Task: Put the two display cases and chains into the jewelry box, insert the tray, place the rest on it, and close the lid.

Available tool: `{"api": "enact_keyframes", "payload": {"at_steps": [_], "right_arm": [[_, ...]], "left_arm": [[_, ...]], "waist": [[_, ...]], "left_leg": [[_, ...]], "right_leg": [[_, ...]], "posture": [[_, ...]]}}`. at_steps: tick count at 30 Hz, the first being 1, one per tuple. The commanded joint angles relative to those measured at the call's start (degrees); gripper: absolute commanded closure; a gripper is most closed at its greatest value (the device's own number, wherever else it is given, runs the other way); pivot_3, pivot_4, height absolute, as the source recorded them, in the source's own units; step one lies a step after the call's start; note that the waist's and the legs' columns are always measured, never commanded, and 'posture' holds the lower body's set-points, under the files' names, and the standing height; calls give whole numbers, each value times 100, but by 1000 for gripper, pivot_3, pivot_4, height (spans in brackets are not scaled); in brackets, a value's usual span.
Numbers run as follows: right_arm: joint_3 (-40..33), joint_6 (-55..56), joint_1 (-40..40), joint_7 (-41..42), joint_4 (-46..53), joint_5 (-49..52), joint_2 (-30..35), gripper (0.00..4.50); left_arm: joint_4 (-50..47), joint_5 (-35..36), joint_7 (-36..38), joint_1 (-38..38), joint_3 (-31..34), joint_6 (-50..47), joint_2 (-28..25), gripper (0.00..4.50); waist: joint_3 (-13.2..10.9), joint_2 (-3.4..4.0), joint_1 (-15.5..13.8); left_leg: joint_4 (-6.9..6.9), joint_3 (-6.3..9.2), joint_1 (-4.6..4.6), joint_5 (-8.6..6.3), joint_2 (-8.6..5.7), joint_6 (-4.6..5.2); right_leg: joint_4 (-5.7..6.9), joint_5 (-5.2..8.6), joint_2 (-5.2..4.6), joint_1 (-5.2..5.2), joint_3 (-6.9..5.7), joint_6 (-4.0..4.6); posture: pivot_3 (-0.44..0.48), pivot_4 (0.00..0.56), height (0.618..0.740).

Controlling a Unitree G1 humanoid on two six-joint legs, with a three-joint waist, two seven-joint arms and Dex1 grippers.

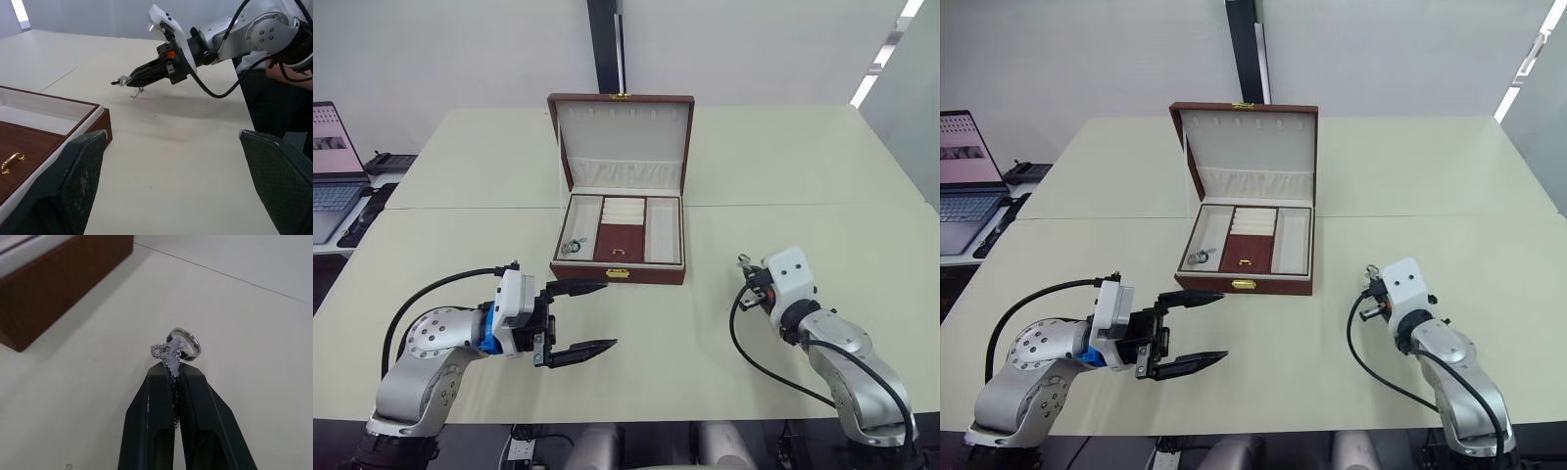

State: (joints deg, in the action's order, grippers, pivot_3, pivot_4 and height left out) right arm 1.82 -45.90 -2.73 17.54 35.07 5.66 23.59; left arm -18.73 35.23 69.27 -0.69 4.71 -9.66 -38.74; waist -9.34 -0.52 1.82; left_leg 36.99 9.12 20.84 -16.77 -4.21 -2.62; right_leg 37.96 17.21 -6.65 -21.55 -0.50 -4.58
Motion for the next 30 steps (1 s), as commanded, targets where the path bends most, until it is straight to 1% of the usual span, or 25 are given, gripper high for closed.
{"api": "enact_keyframes", "payload": {"at_steps": [1, 7, 11, 14, 17, 22, 30], "right_arm": [[155, 88, -371, 272, 451, 143, 123, 4483], [371, -492, -1867, 659, 402, 545, 98, 4483], [513, -672, -2724, 856, 18, 705, 83, 4483], [678, -658, -3199, 935, -383, 745, -1, 4483], [911, -502, -3484, 997, -782, 653, -26, 4483], [1156, -265, -3718, 952, -1327, 487, -134, 4483], [1475, -71, -3579, 941, -1882, 196, -248, 4483]], "left_arm": [[-223, 127, -118, -9, 166, 2, 22, 0], [-336, 267, -453, -14, 290, -143, 71, 0], [-438, 354, -685, -28, 346, -229, 143, 0], [-525, 426, -895, -37, 374, -305, 239, 0], [-612, 490, -1086, -33, 400, -394, 318, 0], [-688, 569, -1291, -7, 435, -492, 365, 0], [-777, 571, -1409, -67, 394, -499, 377, 0]], "waist": [[0, 0, 1], [-1, 0, 1], [-1, -1, 0], [-1, -1, 3], [-1, -1, 2], [-1, -1, 3], [-1, 0, 3]], "left_leg": [[0, 0, 0, 0, 0, 0], [0, 3, 1, 1, 1, -1], [1, 6, 6, 1, -1, -2], [1, 6, 6, 1, -1, -2], [1, 5, 6, 1, -1, -2], [1, 2, 7, 2, 0, -3], [1, 0, 10, 2, -1, -4]], "right_leg": [[0, 0, 0, 0, 0, 0], [0, 0, 0, -1, -3, 0], [-4, 0, -2, -1, -5, 0], [-4, 0, -2, -2, -5, 0], [-3, 0, -2, -4, -3, 0], [0, 0, -2, -9, -1, 1], [2, -1, -3, -16, 2, 1]], "posture": [[0, 150, 740], [0, 150, 740], [0, 150, 740], [0, 150, 740], [0, 150, 740], [0, 150, 740], [0, 150, 740]]}}
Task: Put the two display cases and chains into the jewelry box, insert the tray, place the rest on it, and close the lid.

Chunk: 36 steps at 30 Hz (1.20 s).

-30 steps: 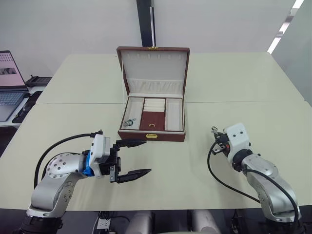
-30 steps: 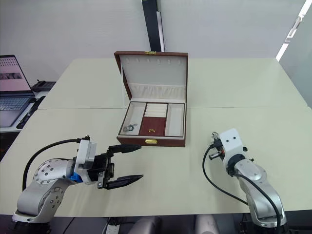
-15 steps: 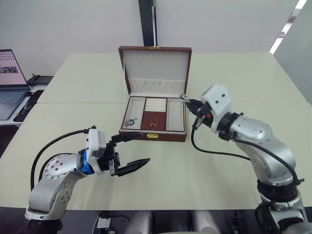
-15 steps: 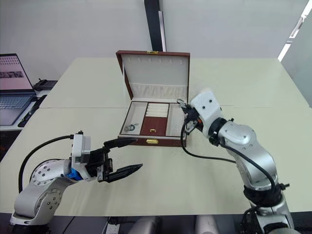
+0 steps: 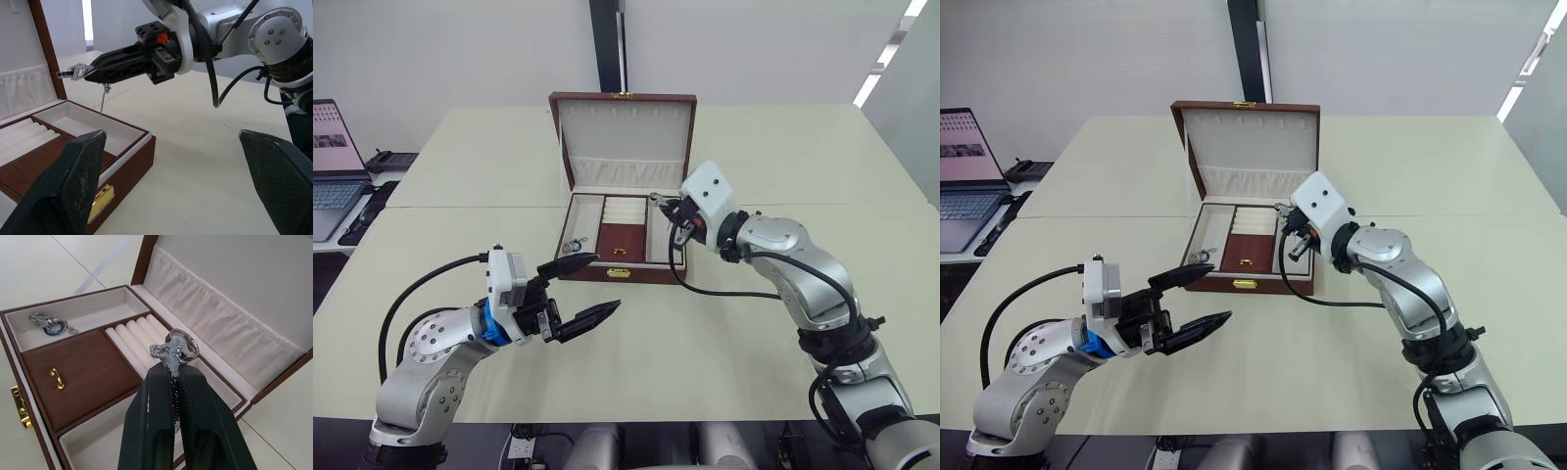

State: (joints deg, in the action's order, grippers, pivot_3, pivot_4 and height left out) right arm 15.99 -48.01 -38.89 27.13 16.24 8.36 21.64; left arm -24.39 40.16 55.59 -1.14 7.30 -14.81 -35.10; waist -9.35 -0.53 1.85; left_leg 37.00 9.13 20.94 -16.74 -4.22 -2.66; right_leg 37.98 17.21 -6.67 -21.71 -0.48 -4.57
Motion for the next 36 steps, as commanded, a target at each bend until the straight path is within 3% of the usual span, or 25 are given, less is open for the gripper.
{"api": "enact_keyframes", "payload": {"at_steps": [1, 8, 19, 23, 30, 36], "right_arm": [[81, 161, 66, -43, -84, -128, -78, 4483], [17, 73, 174, -145, -415, -201, -313, 4483], [-364, -32, 215, -265, -47, -176, -455, 1621], [-654, 395, 495, -26, 533, -167, -31, 370], [-1351, 1161, 1444, 217, 967, -165, 744, 370], [-1266, 1662, 1984, 154, 544, -387, 855, 370]], "left_arm": [[-218, 78, -51, -26, 126, 15, 20, 0], [-180, 80, -106, 25, 149, 15, 34, 0], [-118, 185, -408, 70, 354, -167, -3, 0], [233, 238, -934, 365, 796, -652, -169, 0], [1338, -393, -1821, 958, 1209, -1218, -598, 0], [2831, -1416, -2445, 1587, 1124, -642, -594, 0]], "waist": [[0, 0, 0], [0, 0, 0], [0, 0, -1], [0, 0, -5], [-1, -2, -12], [-1, -3, 16]], "left_leg": [[0, 0, 0, 0, 0, 0], [0, -1, 0, 0, 0, 0], [0, 1, 1, 0, 0, 0], [0, 2, 3, 0, 0, 0], [0, 1, 2, 0, -2, 0], [-1, -4, 0, 0, 0, 0]], "right_leg": [[0, 0, 0, 0, 0, 0], [1, 0, 0, -2, 1, 0], [1, 0, 0, -3, 1, 0], [1, 0, 1, -3, -1, 0], [2, 0, 1, -1, -1, -1], [5, 0, 3, -3, -1, -1]], "posture": [[0, 150, 740], [0, 150, 740], [0, 150, 740], [0, 150, 740], [0, 150, 740], [0, 150, 740]]}}
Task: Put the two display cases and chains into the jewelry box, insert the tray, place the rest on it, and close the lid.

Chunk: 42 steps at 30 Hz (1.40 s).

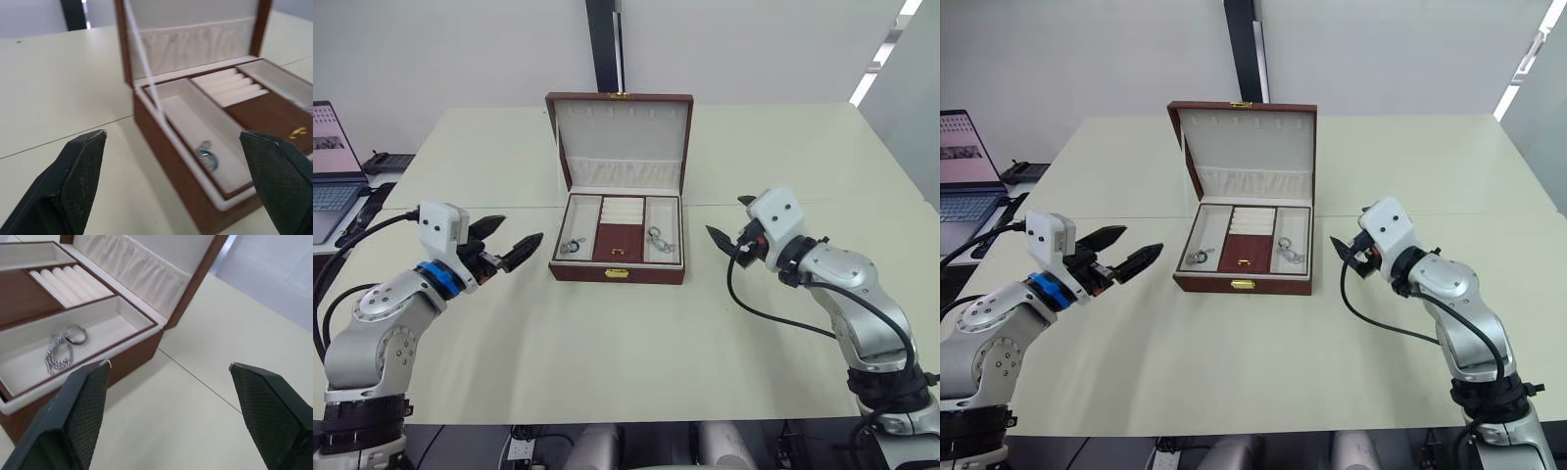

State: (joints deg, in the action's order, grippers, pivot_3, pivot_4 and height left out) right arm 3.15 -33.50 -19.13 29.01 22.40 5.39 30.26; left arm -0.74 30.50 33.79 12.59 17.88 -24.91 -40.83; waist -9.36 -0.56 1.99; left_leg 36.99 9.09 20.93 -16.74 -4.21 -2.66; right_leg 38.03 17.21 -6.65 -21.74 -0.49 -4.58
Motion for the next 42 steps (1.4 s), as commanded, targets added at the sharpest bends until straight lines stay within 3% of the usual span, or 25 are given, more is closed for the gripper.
{"api": "enact_keyframes", "payload": {"at_steps": [1, 3, 8, 16, 21, 29, 42], "right_arm": [[34, 282, 1, -117, -218, -152, -49, 645], [119, 359, -65, -218, -563, -267, -115, 990], [462, 496, -382, -69, -1314, -428, -243, 2560], [942, 922, -1055, 270, -2404, -614, -484, 4478], [1182, 1158, -1360, 774, -2721, -612, -578, 4494], [1289, 1070, -1290, 1343, -2427, -398, -720, 4494], [1146, 491, -778, 1754, -1463, -260, -633, 4494]], "left_arm": [[692, -627, -338, 300, -2, 474, -11, 293], [1073, -975, -312, 456, -280, 641, 9, 597], [1605, -1371, -89, 839, -735, 786, 140, 2195], [1845, -1393, 601, 1190, -1113, 633, 323, 4500], [1883, -1446, 1131, 1300, -1379, 796, 362, 4500], [1541, -1346, 1843, 1168, -1648, 650, 416, 4500], [315, -1144, 2040, 580, -1596, 192, 504, 4500]], "waist": [[0, 0, 2], [0, -1, -10], [-1, -3, -13], [-1, -3, 22], [0, -4, 41], [0, -3, 56], [0, -3, 28]], "left_leg": [[0, -2, 0, 0, 0, 0], [1, -2, 0, 0, -2, -1], [2, 1, 2, 1, -5, -2], [2, 0, 4, 4, -4, -6], [4, 2, 5, 4, -4, -7], [5, 4, 5, 4, -5, -7], [4, 6, 6, 4, -6, -7]], "right_leg": [[0, 0, 0, -1, 2, 0], [0, 0, -2, 0, 3, 0], [-1, 0, -5, -1, 1, 0], [2, -1, -4, -5, 0, 0], [2, -1, -5, -6, -2, 0], [4, -1, -5, -6, -2, 0], [3, -1, -7, -5, -2, 0]], "posture": [[0, 150, 740], [0, 150, 740], [0, 150, 740], [0, 150, 740], [0, 150, 740], [0, 150, 740], [0, 150, 740]]}}
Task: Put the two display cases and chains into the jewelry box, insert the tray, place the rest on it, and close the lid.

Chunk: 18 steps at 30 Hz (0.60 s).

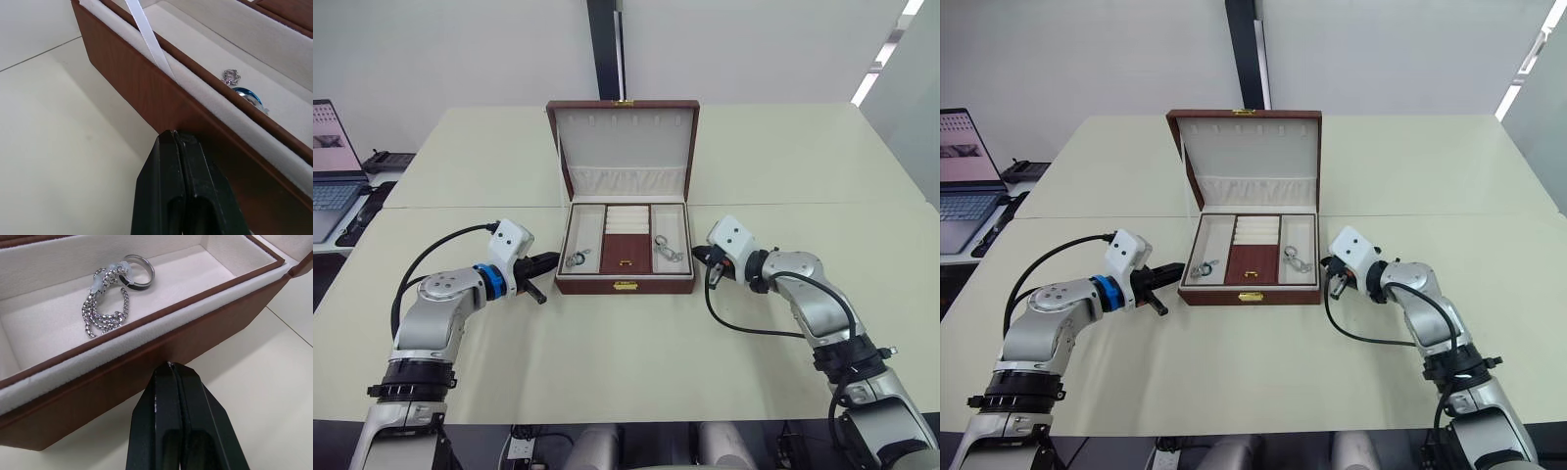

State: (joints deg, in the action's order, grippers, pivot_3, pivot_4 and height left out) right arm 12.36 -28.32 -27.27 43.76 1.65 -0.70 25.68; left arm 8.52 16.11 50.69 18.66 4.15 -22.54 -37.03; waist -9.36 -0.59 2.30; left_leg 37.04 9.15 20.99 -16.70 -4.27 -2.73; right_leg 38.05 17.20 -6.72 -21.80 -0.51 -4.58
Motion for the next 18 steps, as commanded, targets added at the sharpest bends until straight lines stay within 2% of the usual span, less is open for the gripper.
{"api": "enact_keyframes", "payload": {"at_steps": [1, 10, 18], "right_arm": [[225, -104, 90, 311, 716, 381, -157, 4494], [289, -758, 378, 389, 1492, 546, -154, 4494], [397, -1062, 502, 392, 1786, 560, -113, 4494]], "left_arm": [[-714, 318, 373, -103, -207, -102, 92, 4500], [-1093, 414, 417, -552, 92, -283, -52, 4500], [-1314, 456, 409, -875, 151, -298, 18, 4500]], "waist": [[0, 0, -6], [0, 0, -7], [0, 0, 6]], "left_leg": [[0, 1, 0, 0, 0, 0], [-2, -2, 0, 0, 3, 0], [-3, -1, -1, 0, 4, 0]], "right_leg": [[0, 0, 0, 0, -1, 0], [0, 0, 1, -1, 1, 0], [0, 0, 2, -3, 2, 0]], "posture": [[0, 150, 740], [0, 150, 740], [0, 150, 740]]}}
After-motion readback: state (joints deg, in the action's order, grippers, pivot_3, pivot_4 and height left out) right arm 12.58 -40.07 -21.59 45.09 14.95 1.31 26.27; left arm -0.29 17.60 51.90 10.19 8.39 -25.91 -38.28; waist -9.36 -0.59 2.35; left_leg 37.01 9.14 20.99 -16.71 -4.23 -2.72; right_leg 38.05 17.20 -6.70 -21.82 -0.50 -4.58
